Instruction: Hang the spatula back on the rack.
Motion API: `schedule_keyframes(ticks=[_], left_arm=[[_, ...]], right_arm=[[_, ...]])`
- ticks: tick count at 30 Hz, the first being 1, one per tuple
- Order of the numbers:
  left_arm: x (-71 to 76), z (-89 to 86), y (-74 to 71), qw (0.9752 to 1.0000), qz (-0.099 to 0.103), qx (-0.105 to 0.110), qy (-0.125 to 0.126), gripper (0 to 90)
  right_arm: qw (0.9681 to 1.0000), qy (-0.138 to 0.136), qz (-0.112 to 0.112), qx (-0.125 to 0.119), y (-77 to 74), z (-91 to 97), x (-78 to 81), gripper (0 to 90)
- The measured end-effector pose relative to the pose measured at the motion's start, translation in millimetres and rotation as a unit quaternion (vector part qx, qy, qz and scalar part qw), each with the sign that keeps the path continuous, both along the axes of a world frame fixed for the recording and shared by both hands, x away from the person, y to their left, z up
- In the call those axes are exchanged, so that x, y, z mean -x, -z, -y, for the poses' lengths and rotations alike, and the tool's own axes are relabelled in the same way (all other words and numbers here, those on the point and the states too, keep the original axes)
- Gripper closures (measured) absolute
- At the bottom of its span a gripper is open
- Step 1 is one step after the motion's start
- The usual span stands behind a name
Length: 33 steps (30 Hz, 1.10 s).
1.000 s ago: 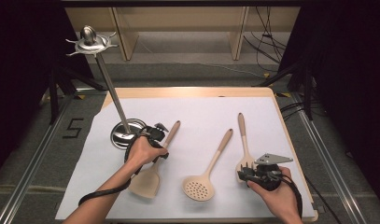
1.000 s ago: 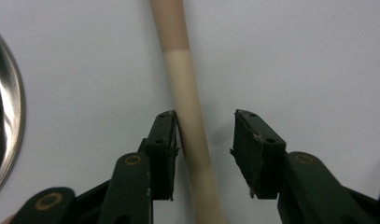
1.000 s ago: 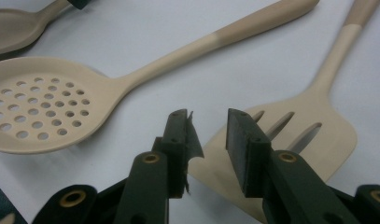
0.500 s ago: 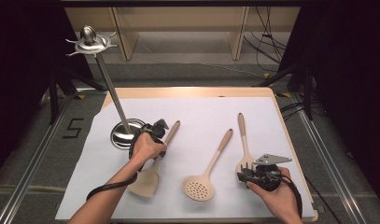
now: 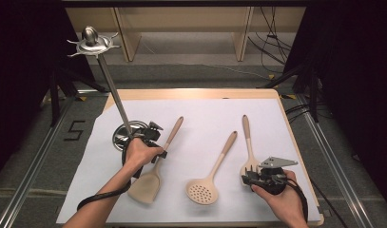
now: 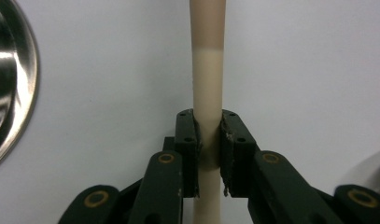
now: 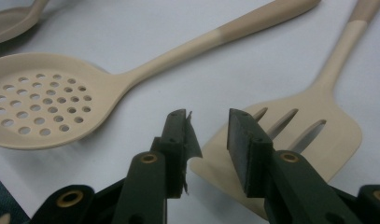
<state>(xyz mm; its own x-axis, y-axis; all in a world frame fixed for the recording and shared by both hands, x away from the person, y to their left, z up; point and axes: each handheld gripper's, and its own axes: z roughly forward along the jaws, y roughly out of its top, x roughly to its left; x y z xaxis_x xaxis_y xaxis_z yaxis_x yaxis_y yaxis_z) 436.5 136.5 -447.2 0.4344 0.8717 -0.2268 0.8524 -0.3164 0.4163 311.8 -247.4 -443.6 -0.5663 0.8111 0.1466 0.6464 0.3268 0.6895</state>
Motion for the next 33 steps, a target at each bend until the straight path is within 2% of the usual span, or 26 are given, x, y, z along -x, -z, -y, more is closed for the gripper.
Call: schedule_keyframes(ticks=[2, 4, 6, 8, 9, 10, 11, 12, 13, 14, 15, 16, 17, 18, 19, 20, 21, 22, 25, 26, 27, 28, 29, 30, 31, 33], left_arm=[[8.2, -2.1, -5.1, 0.9995, 0.026, 0.015, -0.008, 78.4], [14.4, -9.6, -12.7, 0.9985, 0.048, 0.018, 0.018, 78.4], [17.9, -12.0, -16.3, 0.9979, 0.055, 0.030, 0.019, 78.4], [30.0, -18.5, -24.8, 0.9939, 0.093, 0.057, 0.017, 78.4], [30.0, -18.5, -24.8, 0.9939, 0.093, 0.057, 0.017, 78.4], [34.8, -22.1, -28.0, 0.9924, 0.105, 0.059, 0.024, 78.4], [41.8, -25.9, -29.9, 0.9895, 0.125, 0.068, 0.027, 78.4], [41.8, -25.9, -29.9, 0.9895, 0.125, 0.068, 0.027, 78.3], [46.8, -27.6, -30.4, 0.9865, 0.141, 0.080, 0.021, 78.3], [52.6, -32.7, -32.9, 0.9834, 0.155, 0.089, 0.030, 78.4], [52.6, -32.7, -32.9, 0.9834, 0.155, 0.089, 0.030, 78.4], [56.4, -33.6, -33.5, 0.9796, 0.167, 0.108, 0.026, 78.4], [61.1, -35.7, -34.6, 0.9755, 0.184, 0.118, 0.021, 78.3], [66.8, -37.7, -35.5, 0.9673, 0.212, 0.139, 0.007, 78.3], [66.8, -37.7, -35.5, 0.9673, 0.212, 0.139, 0.007, 78.3], [73.2, -41.6, -38.1, 0.9607, 0.233, 0.151, -0.006, 78.3], [73.2, -41.6, -38.1, 0.9607, 0.233, 0.151, -0.006, 78.3], [78.6, -46.2, -40.3, 0.9525, 0.255, 0.166, -0.013, 78.3], [86.4, -53.0, -43.1, 0.9411, 0.282, 0.185, -0.027, 78.3], [86.4, -53.0, -43.1, 0.9411, 0.282, 0.185, -0.027, 78.3], [91.6, -56.9, -44.6, 0.9332, 0.300, 0.194, -0.041, 78.3], [94.4, -58.3, -45.6, 0.9296, 0.307, 0.198, -0.048, 78.3], [94.4, -58.3, -45.6, 0.9296, 0.307, 0.198, -0.048, 78.3], [99.5, -60.9, -47.9, 0.9225, 0.323, 0.201, -0.063, 78.3], [99.5, -60.9, -47.9, 0.9225, 0.323, 0.201, -0.063, 78.3], [106.7, -64.8, -52.3, 0.9141, 0.337, 0.205, -0.094, 78.2]], right_arm=[[1.0000, 0.003, 0.000, 0.002, -0.7, -0.1, 0.4, 68.4], [0.9999, -0.002, 0.009, 0.006, 0.1, 0.9, -0.1, 68.5], [1.0000, 0.004, 0.003, 0.001, 0.1, -0.8, 1.2, 68.4], [0.9999, 0.008, -0.008, 0.002, -2.0, -1.2, 1.9, 68.5], [0.9999, 0.008, -0.008, 0.002, -2.0, -1.2, 1.9, 68.5], [1.0000, 0.007, -0.006, 0.002, -2.1, -1.4, 1.8, 68.5], [1.0000, 0.008, -0.004, 0.001, -2.2, -1.5, 2.1, 68.5], [1.0000, 0.008, -0.004, 0.001, -2.2, -1.5, 2.1, 68.5], [1.0000, 0.007, -0.002, 0.002, -2.1, -1.3, 2.0, 68.5], [1.0000, 0.010, -0.001, 0.000, -2.6, -1.4, 1.9, 68.5], [1.0000, 0.004, 0.006, 0.001, -2.3, -0.6, 0.8, 68.5], [1.0000, 0.004, 0.006, 0.001, -2.3, -0.6, 0.8, 68.5], [0.9998, 0.006, 0.020, 0.007, -2.8, 0.4, 0.6, 68.5], [0.9999, 0.002, 0.013, -0.003, -2.4, -0.2, 0.4, 68.6], [0.9999, 0.002, 0.016, -0.005, -2.3, -0.1, 0.3, 68.5], [0.9998, 0.004, 0.020, 0.002, -2.9, 0.5, 0.3, 68.5], [0.9998, 0.004, 0.020, 0.002, -2.9, 0.5, 0.3, 68.5], [0.9998, 0.004, 0.021, 0.001, -3.1, 0.8, 0.2, 68.5], [0.9997, 0.006, 0.024, 0.006, -3.4, 1.2, 0.5, 68.5], [0.9998, 0.004, 0.022, 0.002, -3.0, 0.6, 0.3, 68.5], [0.9998, 0.004, 0.021, 0.002, -3.1, 0.4, 0.3, 68.5], [0.9997, 0.006, 0.024, 0.000, -2.9, 0.1, 0.4, 68.6], [0.9997, 0.006, 0.024, 0.000, -2.9, 0.1, 0.4, 68.6], [0.9997, 0.011, 0.021, 0.001, -3.2, -0.2, 0.6, 68.5], [0.9997, 0.011, 0.021, 0.001, -3.2, -0.2, 0.6, 68.5], [0.9998, 0.003, 0.022, 0.000, -2.0, 0.4, -0.5, 68.5]])
